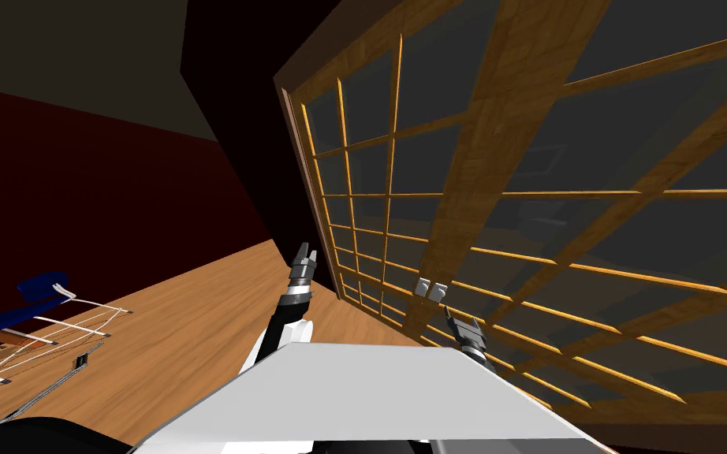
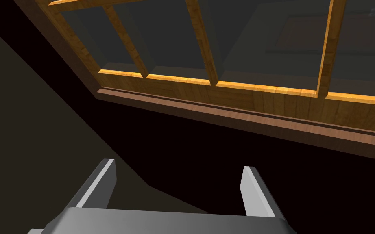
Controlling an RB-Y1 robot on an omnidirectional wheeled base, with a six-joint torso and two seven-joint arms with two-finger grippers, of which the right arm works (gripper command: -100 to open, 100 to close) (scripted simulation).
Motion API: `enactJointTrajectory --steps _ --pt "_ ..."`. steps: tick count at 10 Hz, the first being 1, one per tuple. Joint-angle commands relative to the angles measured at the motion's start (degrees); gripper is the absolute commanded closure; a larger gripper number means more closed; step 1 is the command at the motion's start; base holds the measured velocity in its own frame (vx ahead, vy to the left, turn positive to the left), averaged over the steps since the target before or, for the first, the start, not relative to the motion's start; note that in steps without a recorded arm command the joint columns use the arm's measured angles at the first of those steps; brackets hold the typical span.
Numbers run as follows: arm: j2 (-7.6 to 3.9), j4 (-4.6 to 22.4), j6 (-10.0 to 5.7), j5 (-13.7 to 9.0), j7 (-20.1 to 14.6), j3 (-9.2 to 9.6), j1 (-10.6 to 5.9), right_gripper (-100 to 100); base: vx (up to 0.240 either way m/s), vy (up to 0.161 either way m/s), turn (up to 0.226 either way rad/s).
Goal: Pull the door open
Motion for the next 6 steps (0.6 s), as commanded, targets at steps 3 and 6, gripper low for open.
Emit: enactJointTrajectory --steps 3,6 --pt "0.57 -1.5 0.26 0.4 0.2 0.49 -2.56 -100 0.180 -0.025 0.096" --pt "0.59 -1.4 0.17 0.4 0.2 0.42 -2.26 100 0.003 0.006 0.003"
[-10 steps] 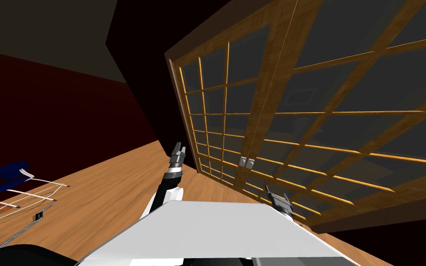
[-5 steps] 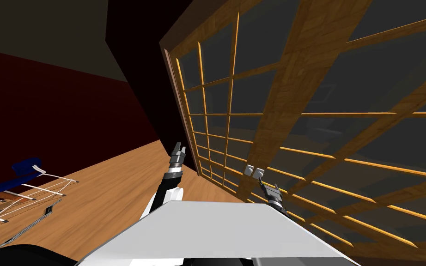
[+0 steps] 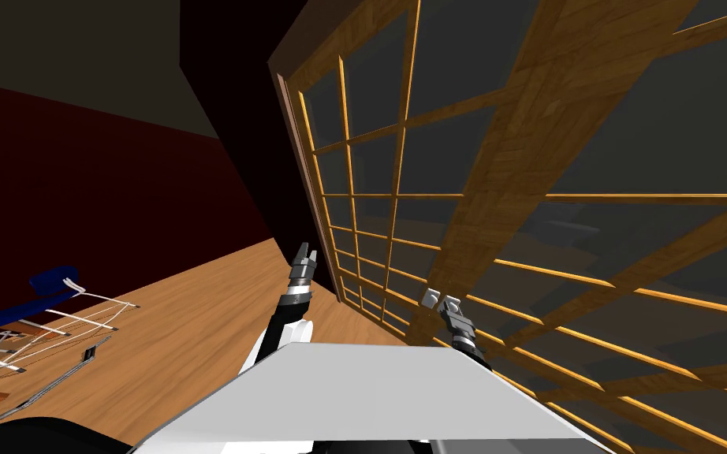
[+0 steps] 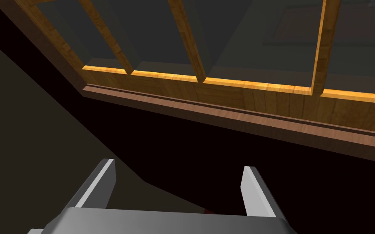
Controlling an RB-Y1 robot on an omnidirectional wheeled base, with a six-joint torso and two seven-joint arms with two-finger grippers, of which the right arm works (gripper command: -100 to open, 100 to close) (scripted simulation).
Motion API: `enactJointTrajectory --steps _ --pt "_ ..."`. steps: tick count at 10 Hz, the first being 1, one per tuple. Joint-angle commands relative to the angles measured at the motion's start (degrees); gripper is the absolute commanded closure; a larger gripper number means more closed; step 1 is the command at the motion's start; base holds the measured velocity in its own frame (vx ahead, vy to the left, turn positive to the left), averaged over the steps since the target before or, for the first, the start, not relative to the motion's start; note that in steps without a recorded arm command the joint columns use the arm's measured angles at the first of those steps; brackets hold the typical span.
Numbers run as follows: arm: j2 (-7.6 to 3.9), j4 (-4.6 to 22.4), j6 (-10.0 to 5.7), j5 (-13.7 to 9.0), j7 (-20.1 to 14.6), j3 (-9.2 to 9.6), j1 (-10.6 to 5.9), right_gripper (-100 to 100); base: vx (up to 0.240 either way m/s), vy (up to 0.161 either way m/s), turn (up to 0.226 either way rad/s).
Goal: Pull the door open
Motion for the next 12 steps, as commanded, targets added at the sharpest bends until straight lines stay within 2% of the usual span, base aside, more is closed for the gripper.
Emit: enactJointTrajectory --steps 1,4,5,8,12 --pt "-0.12 0.0 -0.03 -0.1 0.0 -0.14 -0.08 100 -0.017 0.002 0.008" --pt "-0.12 0.0 -0.03 -0.1 0.0 -0.14 -0.08 100 0.000 0.000 0.000" --pt "-0.12 0.8 0.07 -0.3 0.0 -0.04 0.99 100 -0.100 0.010 -0.035" --pt "-0.18 1.1 0.07 -0.4 0.0 -0.07 1.32 100 -0.106 0.029 -0.028" --pt "-0.39 2.1 0.07 -0.7 0.0 -0.18 2.62 100 -0.090 0.010 -0.049"
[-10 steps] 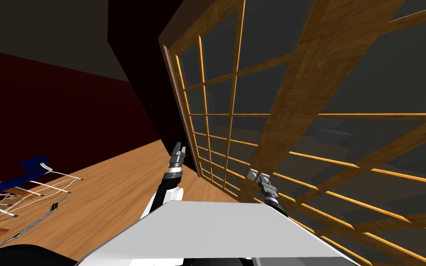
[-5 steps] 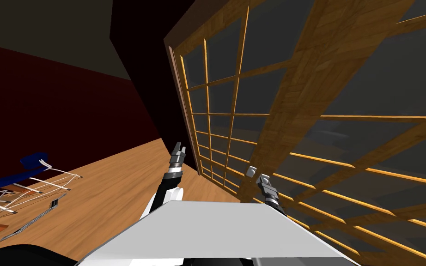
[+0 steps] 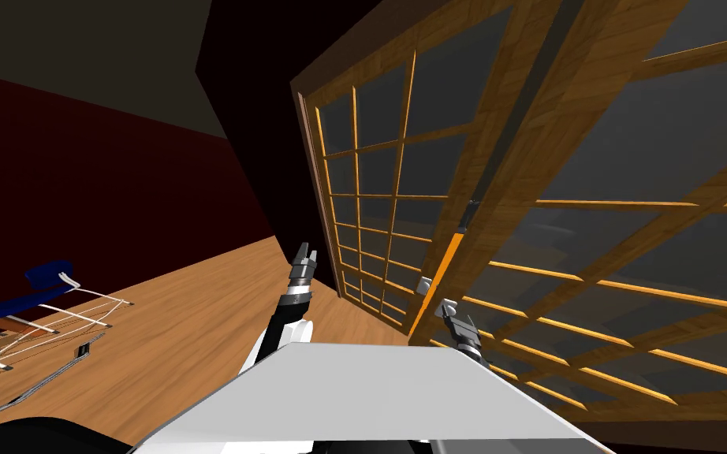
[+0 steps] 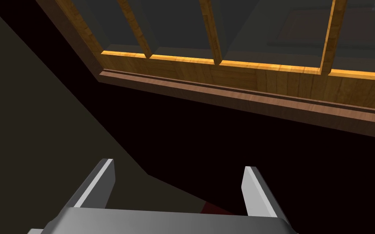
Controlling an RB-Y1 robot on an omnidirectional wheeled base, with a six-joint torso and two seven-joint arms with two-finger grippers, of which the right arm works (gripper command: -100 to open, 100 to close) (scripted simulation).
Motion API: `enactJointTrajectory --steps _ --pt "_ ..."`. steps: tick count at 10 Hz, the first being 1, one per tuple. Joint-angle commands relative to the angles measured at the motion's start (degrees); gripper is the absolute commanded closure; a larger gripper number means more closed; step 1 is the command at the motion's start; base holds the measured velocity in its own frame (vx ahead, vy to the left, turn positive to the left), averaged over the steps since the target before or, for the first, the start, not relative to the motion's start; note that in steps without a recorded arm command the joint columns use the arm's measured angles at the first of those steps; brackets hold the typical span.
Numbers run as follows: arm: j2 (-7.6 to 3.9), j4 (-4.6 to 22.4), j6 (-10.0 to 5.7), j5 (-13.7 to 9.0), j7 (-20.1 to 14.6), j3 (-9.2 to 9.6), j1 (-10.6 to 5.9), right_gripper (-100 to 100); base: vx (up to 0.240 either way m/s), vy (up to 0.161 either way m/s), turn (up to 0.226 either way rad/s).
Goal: Pull the door open
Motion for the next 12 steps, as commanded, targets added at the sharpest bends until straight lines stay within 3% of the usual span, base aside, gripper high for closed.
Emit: enactJointTrajectory --steps 1,12 --pt "-0.24 1.8 -0.29 -0.3 -0.3 -0.37 1.00 100 -0.061 0.010 -0.008" --pt "-0.35 2.9 -0.32 -0.7 -0.3 -0.27 1.98 100 -0.030 0.006 -0.016"
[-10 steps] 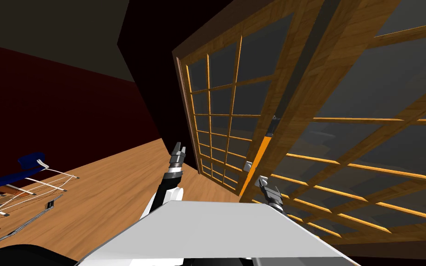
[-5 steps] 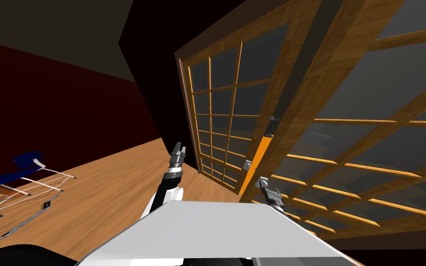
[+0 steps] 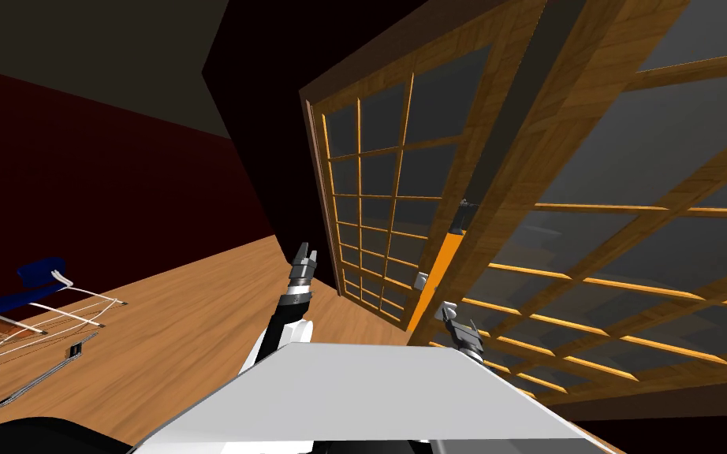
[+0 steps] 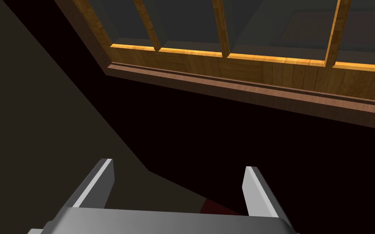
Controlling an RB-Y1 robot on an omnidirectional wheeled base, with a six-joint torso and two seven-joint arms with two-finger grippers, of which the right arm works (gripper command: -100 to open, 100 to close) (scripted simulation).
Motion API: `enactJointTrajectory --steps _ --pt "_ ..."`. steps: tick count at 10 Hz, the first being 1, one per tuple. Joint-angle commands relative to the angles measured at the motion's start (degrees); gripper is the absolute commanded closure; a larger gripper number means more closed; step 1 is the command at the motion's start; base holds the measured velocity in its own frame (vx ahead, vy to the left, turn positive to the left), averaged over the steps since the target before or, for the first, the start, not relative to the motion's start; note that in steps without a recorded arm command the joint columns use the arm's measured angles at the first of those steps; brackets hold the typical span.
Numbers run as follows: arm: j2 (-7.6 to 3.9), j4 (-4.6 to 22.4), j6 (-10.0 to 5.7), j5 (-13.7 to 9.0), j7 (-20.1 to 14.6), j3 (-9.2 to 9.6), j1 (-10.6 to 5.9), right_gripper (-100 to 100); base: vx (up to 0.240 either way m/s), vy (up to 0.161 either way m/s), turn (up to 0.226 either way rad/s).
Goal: Pull the door open
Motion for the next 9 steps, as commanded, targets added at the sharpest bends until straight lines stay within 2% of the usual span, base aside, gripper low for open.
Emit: enactJointTrajectory --steps 1,4,6,7,9 --pt "-1.00 -0.2 1.28 -0.7 0.4 -0.78 2.28 100 -0.037 0.013 0.020" --pt "-1.05 0.4 1.26 -0.9 0.4 -0.72 2.75 100 -0.048 0.010 -0.035" --pt "-1.05 -0.6 1.26 -0.9 0.4 -0.72 2.75 100 -0.030 0.008 -0.004" --pt "-1.07 0.7 1.25 -1.0 0.4 -0.68 2.99 100 -0.029 0.009 -0.016" --pt "-1.07 -0.9 1.25 -1.0 0.4 -0.68 2.99 100 -0.023 0.005 -0.012"
